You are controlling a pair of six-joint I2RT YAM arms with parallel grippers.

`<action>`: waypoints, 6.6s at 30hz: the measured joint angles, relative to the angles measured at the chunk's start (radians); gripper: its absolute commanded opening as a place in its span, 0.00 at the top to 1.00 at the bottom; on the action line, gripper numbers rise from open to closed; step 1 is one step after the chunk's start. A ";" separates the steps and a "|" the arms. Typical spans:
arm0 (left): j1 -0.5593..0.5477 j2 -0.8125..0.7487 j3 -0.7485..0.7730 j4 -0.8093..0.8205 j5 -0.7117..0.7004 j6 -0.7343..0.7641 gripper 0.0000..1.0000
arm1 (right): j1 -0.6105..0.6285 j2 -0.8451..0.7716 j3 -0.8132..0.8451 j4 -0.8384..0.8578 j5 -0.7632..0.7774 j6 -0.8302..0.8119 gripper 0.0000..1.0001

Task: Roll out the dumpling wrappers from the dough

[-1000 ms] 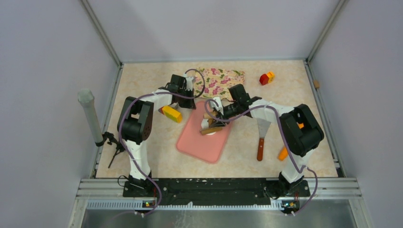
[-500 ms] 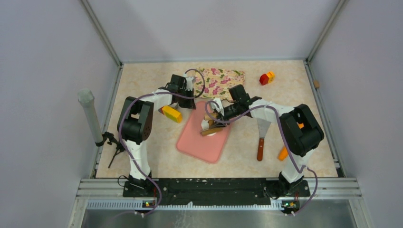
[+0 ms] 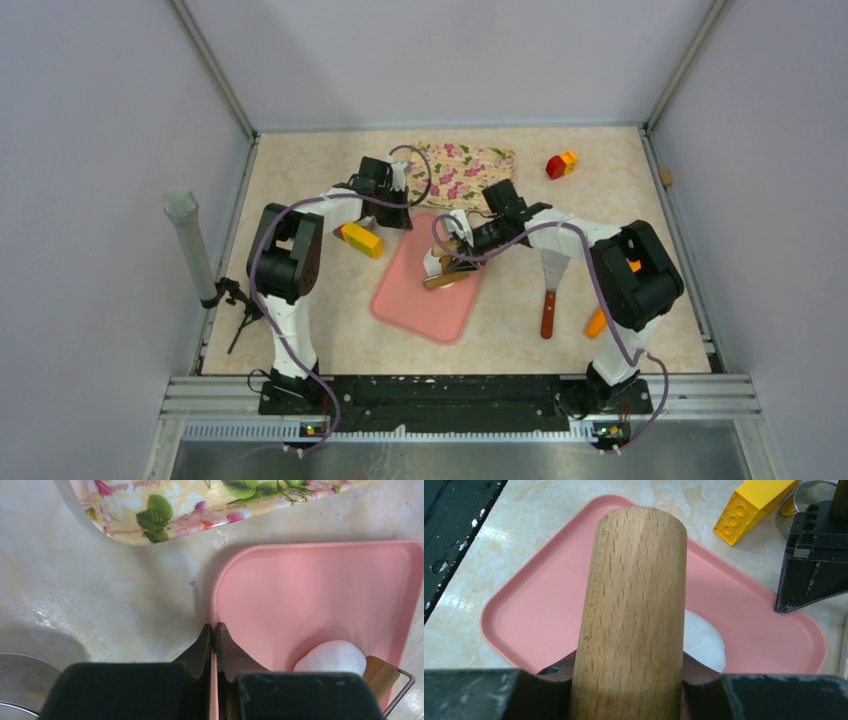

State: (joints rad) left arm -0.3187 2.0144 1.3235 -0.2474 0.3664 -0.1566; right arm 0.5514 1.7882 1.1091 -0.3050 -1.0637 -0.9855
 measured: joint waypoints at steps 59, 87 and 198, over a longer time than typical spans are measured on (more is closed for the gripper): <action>0.000 0.000 -0.002 0.003 -0.002 -0.006 1.00 | 0.014 -0.075 -0.167 0.554 0.412 0.837 1.00; 0.000 -0.001 -0.005 0.008 -0.005 -0.014 1.00 | 0.051 -0.033 -0.132 0.518 0.430 0.845 1.00; -0.003 -0.009 -0.027 0.058 -0.035 -0.028 1.00 | 0.004 -0.061 -0.225 0.598 0.315 0.874 1.00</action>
State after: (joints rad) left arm -0.3214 2.0052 1.2964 -0.1890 0.3317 -0.1848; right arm 0.5556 1.7267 0.8837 0.2932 -0.7486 -0.1120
